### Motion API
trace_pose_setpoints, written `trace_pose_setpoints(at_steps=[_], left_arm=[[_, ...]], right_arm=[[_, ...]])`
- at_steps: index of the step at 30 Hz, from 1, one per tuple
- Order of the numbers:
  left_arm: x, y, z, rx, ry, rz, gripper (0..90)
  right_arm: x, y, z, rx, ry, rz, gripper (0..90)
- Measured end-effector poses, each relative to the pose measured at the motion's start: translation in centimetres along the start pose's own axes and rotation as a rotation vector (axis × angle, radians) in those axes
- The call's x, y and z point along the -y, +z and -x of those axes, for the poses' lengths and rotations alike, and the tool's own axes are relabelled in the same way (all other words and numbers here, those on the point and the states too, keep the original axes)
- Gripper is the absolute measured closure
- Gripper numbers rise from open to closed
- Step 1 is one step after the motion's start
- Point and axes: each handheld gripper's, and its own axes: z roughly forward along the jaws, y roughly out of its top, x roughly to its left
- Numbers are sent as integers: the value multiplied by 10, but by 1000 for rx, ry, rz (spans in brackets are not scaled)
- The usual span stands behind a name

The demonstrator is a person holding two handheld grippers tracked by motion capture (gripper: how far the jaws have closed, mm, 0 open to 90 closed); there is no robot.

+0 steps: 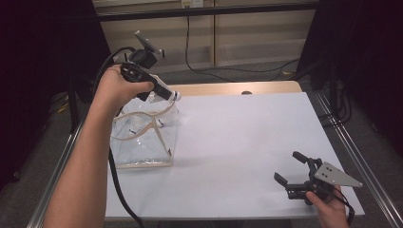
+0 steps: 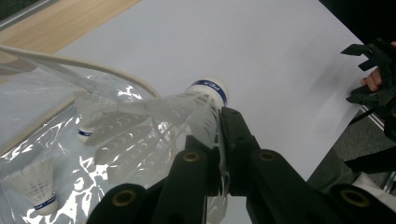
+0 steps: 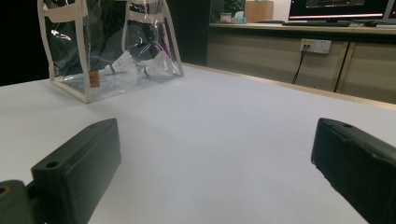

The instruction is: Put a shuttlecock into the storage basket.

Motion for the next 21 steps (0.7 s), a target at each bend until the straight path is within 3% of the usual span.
trace_pose_setpoints(at_steps=[21], left_arm=[[1, -1, -11, -32, -18, 13, 876]], right_arm=[[0, 1, -1, -3, -11, -5, 10]])
